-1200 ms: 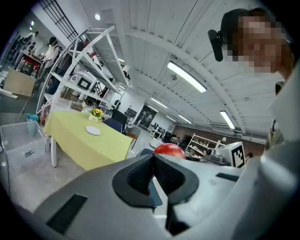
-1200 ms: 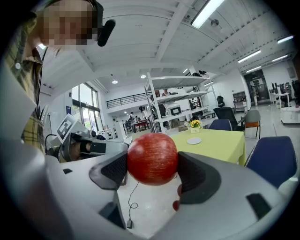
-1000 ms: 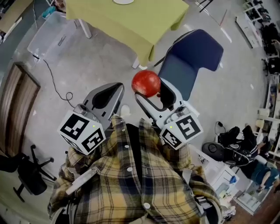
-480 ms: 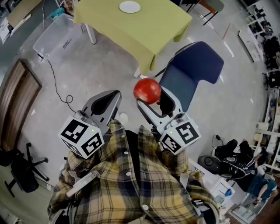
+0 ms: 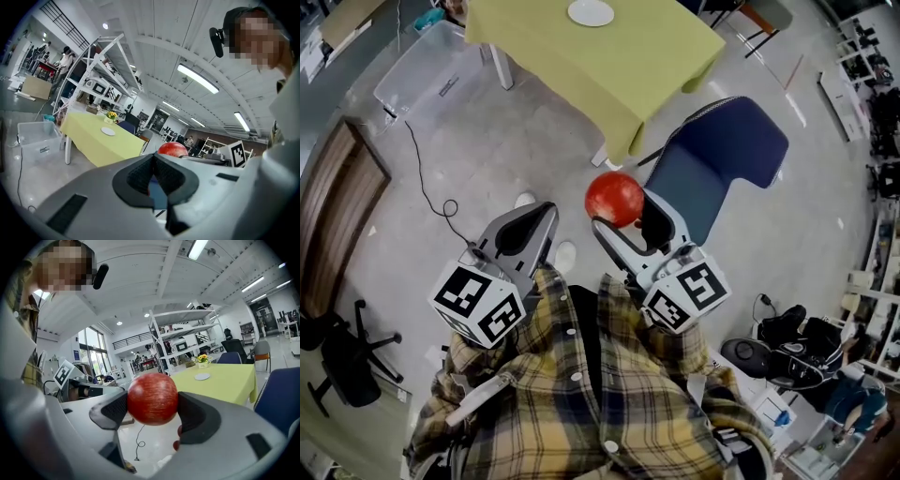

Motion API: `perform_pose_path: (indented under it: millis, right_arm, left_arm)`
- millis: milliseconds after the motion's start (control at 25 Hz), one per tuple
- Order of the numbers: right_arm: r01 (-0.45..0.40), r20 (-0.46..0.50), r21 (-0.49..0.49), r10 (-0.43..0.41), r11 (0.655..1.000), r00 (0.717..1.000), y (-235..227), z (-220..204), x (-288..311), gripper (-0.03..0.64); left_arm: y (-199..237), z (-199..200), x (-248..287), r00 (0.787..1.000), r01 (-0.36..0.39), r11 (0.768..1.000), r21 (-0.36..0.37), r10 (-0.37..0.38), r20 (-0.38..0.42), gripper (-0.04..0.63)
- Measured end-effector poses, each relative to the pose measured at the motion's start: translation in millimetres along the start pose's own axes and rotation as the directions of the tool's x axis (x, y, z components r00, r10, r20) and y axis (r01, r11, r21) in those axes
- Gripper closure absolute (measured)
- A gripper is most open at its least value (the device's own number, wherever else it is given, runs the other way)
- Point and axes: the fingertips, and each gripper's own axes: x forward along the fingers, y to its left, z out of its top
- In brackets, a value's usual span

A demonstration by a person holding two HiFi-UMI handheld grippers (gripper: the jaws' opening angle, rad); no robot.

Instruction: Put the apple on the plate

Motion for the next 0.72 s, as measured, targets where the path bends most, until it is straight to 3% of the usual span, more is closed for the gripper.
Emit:
perform_pose_path:
  millis: [360,720]
  right_arm:
    - [0.031,-0.021,0.006,-0.031,0.999,0.999,-16.5,19.3,74.4,0.29]
    - [0.048,0.009,-0.017,-0.047,0.999,0.999,-25.0,59.4,164.6,0.29]
  left_arm:
    - [70.8,42.7,21.1,1.0,0.005,1.0,-0.018,-0.005,-0.015,0.588]
    - [150.1,99.8,40.7,0.999,0.035,0.999,0.011,-0.035,-0.022,0.588]
